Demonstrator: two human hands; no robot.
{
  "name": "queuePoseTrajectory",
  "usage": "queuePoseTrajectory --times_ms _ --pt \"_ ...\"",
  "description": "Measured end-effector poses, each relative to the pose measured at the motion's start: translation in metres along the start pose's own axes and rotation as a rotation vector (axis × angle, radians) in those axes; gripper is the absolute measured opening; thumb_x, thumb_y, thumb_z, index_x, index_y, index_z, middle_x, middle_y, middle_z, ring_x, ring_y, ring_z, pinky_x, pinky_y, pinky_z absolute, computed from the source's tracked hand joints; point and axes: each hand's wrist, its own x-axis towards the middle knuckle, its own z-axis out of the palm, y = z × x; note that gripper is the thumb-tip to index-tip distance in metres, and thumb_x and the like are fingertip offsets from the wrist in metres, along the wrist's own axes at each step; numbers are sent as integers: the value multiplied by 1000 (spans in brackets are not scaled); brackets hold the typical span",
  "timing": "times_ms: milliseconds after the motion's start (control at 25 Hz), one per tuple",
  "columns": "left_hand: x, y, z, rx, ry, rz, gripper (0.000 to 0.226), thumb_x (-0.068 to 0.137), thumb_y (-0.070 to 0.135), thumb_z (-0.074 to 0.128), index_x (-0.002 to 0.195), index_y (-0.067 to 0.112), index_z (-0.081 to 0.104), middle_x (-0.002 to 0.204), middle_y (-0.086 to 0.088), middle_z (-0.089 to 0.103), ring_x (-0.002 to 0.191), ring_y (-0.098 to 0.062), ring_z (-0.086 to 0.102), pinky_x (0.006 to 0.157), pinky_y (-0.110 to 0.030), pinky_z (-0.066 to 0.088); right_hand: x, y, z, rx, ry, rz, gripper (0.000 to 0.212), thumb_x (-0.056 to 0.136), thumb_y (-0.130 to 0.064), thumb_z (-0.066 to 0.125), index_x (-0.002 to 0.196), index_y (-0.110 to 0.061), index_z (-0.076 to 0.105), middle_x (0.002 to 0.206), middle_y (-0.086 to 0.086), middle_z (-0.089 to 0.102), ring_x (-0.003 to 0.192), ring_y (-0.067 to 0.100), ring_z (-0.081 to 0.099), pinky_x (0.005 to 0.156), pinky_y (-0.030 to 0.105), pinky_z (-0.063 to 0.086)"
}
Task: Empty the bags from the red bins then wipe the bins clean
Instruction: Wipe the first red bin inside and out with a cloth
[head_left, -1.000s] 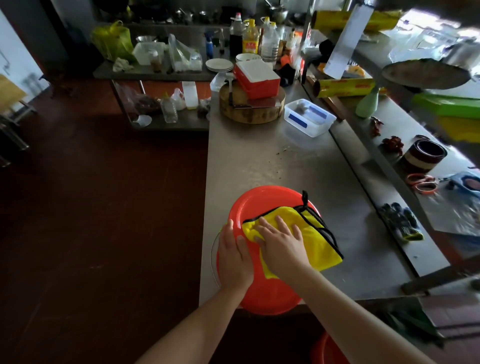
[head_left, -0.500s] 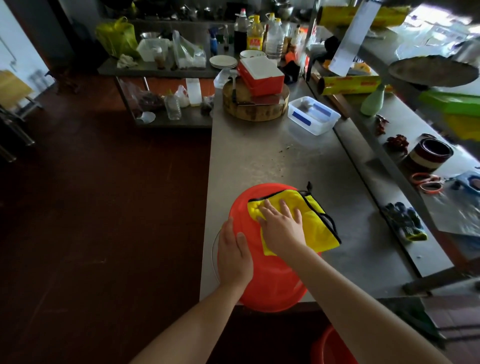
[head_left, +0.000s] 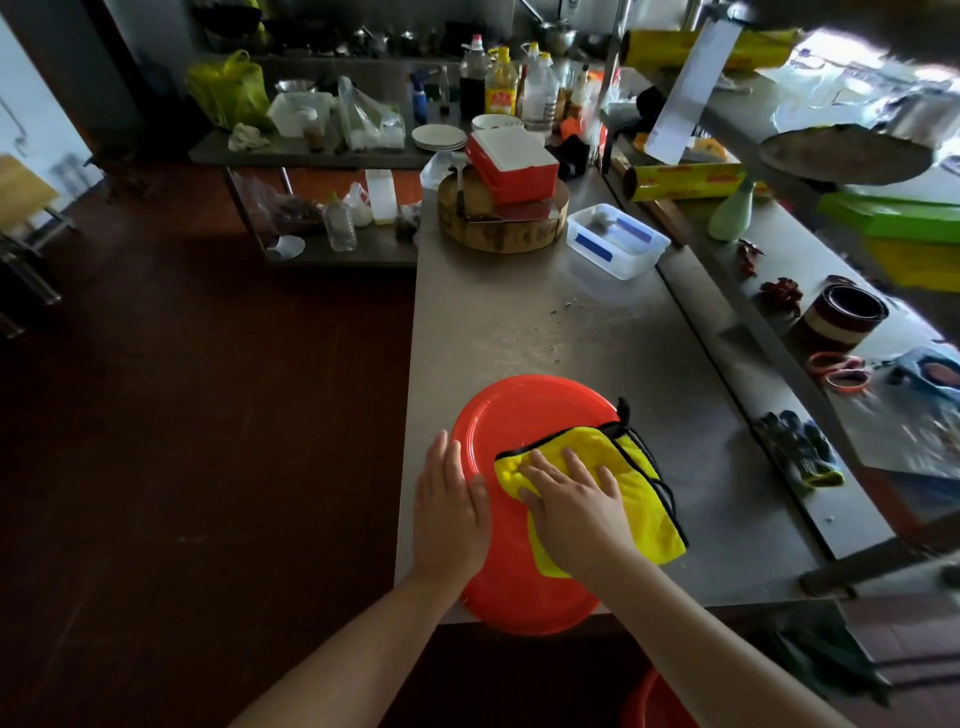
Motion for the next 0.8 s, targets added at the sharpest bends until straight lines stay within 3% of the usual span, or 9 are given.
queuePoseTrajectory --times_ms 200,400,600,680,800 --pt "6 -8 -15 302 -148 162 71 102 52 -4 159 14 18 167 -2 9 154 -15 0 123 -48 16 63 -5 -6 -12 11 41 48 108 -46 27 155 -37 31 167 -17 14 156 23 4 122 58 10" --pt "7 -6 -30 371 -340 164 81 96 70 -4 159 18 -11 167 1 -17 153 -15 -13 125 -48 8 111 -6 -16 2 10 55 46 108 -42 32 154 -33 33 168 -12 16 156 24 4 121 60 10" --pt "4 -7 -35 484 -380 181 96 89 82 0 158 17 -15 166 0 -21 154 -22 -10 123 -50 8 54 1 -6 15 11 -2 49 109 -46 28 156 -34 31 167 -14 16 156 24 4 123 56 7" --pt "6 -6 -36 493 -428 184 97 89 82 1 156 15 -20 162 0 -30 153 -22 -17 124 -52 6 20 9 0 13 -4 -27 48 108 -47 27 155 -36 32 166 -17 18 156 22 5 124 53 6" --pt "10 -1 -43 516 -528 193 105 81 89 -4 149 15 -34 153 2 -47 146 -17 -34 123 -53 -7 -21 17 5 -7 24 -64 55 103 -53 19 146 -38 48 158 -19 36 152 22 26 121 54 20"
